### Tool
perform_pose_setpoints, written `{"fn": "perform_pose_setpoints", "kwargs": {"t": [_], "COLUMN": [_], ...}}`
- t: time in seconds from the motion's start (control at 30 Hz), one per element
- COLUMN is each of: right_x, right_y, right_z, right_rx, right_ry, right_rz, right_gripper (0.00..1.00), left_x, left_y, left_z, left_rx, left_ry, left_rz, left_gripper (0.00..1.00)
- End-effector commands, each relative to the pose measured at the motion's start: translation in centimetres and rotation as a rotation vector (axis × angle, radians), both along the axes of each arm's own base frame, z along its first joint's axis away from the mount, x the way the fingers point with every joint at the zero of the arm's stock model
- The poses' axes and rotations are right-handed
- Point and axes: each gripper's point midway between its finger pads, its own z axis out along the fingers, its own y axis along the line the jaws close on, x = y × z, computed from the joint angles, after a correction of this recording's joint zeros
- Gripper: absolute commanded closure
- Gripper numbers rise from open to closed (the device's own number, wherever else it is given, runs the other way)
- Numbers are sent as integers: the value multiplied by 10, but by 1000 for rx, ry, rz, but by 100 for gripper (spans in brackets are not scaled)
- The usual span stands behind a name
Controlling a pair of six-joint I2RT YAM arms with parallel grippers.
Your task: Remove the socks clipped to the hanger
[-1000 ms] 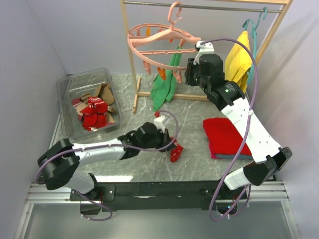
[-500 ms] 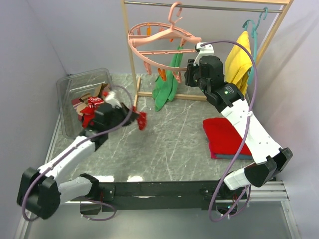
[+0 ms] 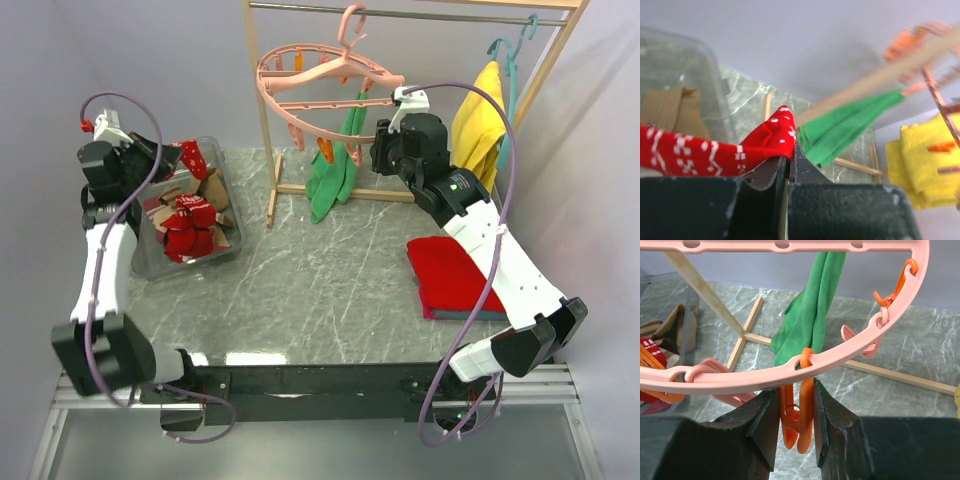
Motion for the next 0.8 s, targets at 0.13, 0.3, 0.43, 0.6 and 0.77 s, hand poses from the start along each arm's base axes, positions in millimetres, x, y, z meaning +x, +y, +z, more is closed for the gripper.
{"fn": "perform_pose_setpoints", "kwargs": {"t": [0.13,0.3,0.43,0.6,0.77], "right_x": [-5,-4,-3,-3,-5], "right_y": [2,3,4,4,6], "right_z": [12,10,7,7,7], "right_rx": [18,18,14,11,22], "right_ry": [-37,-35,-26,-20,-13], "right_rz": [20,21,24,26,37], "right_gripper": [100,100,100,100,99], "left_x": [65,88,97,102,94], "left_y": [62,90,93,95,90], "left_z": [-58,-121,-152,-146,-93], "left_rx": [-142,-226,-263,-248,-166], "left_ry": [140,252,314,336,275], "left_rz": [36,73,73,66,77], "left_gripper": [93,85,68,43,13]}}
